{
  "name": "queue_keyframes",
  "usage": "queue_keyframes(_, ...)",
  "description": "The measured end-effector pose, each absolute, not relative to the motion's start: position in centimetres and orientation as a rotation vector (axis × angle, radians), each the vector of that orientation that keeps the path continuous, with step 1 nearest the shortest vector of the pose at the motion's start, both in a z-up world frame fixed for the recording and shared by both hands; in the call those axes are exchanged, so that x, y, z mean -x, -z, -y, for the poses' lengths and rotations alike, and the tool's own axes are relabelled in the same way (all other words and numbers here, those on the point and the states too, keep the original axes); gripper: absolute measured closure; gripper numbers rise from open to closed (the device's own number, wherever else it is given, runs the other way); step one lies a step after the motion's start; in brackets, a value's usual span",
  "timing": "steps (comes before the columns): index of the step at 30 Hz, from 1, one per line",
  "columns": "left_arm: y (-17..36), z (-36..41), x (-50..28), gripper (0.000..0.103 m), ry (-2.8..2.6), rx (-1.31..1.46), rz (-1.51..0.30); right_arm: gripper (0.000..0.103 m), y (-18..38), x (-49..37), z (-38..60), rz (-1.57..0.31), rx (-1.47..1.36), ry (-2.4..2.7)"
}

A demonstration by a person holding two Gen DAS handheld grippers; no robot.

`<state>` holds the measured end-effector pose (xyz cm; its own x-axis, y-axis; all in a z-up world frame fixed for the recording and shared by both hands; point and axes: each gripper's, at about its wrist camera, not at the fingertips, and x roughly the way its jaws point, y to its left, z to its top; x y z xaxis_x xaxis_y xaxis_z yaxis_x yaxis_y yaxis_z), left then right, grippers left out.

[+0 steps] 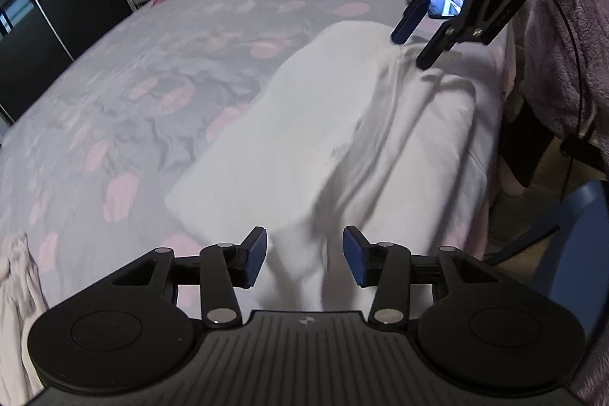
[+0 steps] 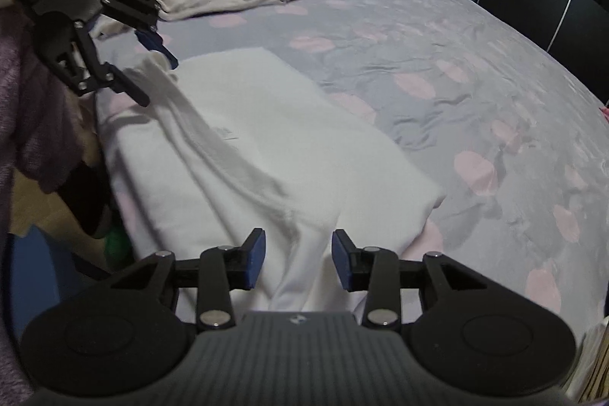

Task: Fold clothes
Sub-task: 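Fold the held edge over the shirt and open both tools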

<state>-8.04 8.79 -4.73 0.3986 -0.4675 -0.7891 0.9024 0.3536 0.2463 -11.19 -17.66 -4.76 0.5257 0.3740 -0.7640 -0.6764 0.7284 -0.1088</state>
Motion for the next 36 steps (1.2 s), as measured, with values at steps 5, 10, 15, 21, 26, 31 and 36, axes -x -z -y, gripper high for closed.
queue_keyframes(5,4.7,-7.9,8.1,0.087,1.034,-0.774,-0.686,0.084,4.3,10.1,16.9,-0.806,0.4,-0.704)
queue_keyframes(10,3.9,-8.7,9.4,0.094,1.103,-0.768,-0.701,0.088,2.9,11.9,17.2,-0.784,0.396,-0.799)
queue_keyframes(15,5.1,-8.9,11.0,0.094,1.145,-0.816,-0.729,0.089,3.5,14.2,16.5,-0.827,0.45,-0.909)
queue_keyframes(21,6.3,-8.8,12.1,0.094,1.168,-0.877,-0.734,0.088,5.6,15.6,14.8,-0.871,0.584,-0.944)
queue_keyframes(26,6.3,-8.6,12.6,0.081,1.19,-0.89,-0.742,0.069,6.9,16.4,14.1,-0.889,0.663,-0.96)
queue_keyframes(31,5.7,-8.5,13.1,0.081,1.276,-0.844,-0.8,0.069,6.6,17.4,14.1,-0.909,0.66,-0.985)
queue_keyframes(36,4.1,-9.0,11.7,0.08,1.233,-0.689,-0.815,0.068,4.2,17.8,15.1,-0.843,0.588,-0.953)
